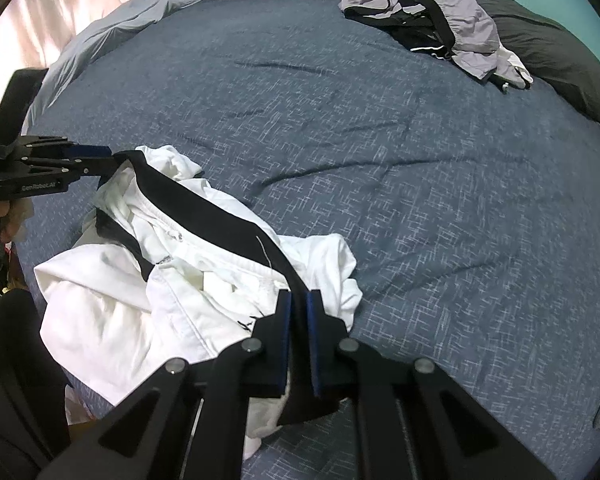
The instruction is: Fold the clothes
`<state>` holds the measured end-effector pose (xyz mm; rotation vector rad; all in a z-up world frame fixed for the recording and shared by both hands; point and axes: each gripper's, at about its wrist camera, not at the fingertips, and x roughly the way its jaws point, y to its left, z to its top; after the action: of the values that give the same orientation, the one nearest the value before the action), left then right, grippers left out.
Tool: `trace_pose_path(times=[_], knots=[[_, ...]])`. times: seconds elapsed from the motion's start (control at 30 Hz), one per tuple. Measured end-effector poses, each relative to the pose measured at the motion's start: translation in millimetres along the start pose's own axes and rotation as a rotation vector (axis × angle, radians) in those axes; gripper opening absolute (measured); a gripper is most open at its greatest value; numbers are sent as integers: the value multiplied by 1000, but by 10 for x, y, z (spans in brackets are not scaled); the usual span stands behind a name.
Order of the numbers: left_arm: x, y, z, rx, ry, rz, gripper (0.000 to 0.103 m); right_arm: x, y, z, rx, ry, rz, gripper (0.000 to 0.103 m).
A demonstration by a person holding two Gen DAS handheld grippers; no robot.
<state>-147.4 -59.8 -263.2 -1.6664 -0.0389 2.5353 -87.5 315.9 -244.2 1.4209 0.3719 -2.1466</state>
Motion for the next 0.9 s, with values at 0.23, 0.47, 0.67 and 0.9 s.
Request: trace_pose_path(times=[0.23, 0.47, 0.67, 0.9], knots=[[-8, 27, -52, -4, -6, -12, 32, -7, -57, -8, 22, -9, 4, 7], [15, -17, -86, 34, -12, -3, 4, -7, -78, -24, 35, -19, 8, 7], [-214, -8, 9, 20, -69, -7, 3, -86, -128, -13, 59, -56, 0, 5], [-837, -95, 293, 31, -177, 17, 3, -522, -233, 72, 82, -156, -33, 4]])
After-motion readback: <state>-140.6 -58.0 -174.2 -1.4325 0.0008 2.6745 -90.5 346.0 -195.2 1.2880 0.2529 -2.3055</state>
